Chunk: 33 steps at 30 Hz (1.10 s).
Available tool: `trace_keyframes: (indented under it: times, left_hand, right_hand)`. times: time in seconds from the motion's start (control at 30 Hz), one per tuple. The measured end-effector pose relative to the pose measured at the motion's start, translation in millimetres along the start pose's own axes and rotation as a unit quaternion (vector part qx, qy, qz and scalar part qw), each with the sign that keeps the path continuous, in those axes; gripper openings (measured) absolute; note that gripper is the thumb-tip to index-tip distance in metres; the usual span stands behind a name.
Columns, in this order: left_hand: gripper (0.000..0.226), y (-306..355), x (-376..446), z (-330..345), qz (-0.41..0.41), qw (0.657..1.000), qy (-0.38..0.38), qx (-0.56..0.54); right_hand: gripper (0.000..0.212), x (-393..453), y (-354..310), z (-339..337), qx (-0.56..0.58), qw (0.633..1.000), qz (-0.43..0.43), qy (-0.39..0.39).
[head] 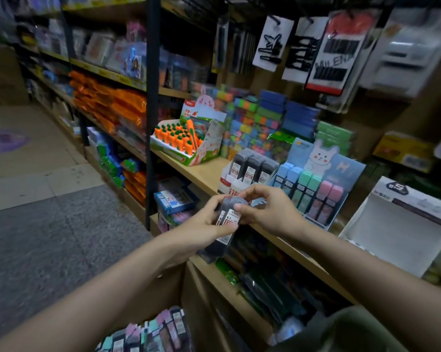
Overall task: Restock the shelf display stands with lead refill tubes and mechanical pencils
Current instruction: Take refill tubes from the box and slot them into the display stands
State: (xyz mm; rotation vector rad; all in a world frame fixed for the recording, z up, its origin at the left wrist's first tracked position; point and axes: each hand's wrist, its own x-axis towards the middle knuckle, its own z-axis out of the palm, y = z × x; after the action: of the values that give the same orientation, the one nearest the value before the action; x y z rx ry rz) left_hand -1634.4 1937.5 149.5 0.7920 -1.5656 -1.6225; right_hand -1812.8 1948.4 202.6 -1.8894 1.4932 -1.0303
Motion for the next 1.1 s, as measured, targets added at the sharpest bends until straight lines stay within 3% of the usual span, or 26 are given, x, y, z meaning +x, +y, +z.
trace_keyframes:
  times: [0.13,0.3,0.43,0.5,0.67,0.9,1.1]
  left_hand:
    - [0.047,3,11,-6,0.018,1.000,0.005,0.013]
    - [0.035,10,28,-27,0.013,0.994,0.097,-0.040]
    - [0.046,7,39,-39,0.006,0.991,0.122,-0.049]
    - [0.052,4,42,-40,0.001,0.991,0.122,-0.047]
    - [0.047,0,43,-42,0.001,0.989,0.141,-0.040]
    - [0.020,3,36,-43,0.010,0.987,0.160,-0.030]
    - [0.020,0,38,-36,0.000,0.988,0.149,-0.039]
  right_hand:
    - [0.011,13,-7,-10,0.014,1.000,0.006,-0.007]
    - [0.013,45,-25,-54,0.007,0.998,0.008,0.055]
    - [0.014,76,-28,-78,-0.193,0.964,-0.045,0.177]
    - [0.013,87,-24,-74,-0.238,0.947,-0.063,0.207]
    - [0.016,109,-6,-48,-0.269,0.940,-0.053,0.205]
    - [0.018,120,14,-37,-0.326,0.930,-0.003,0.172]
    - [0.024,119,20,-30,-0.385,0.906,-0.005,0.175]
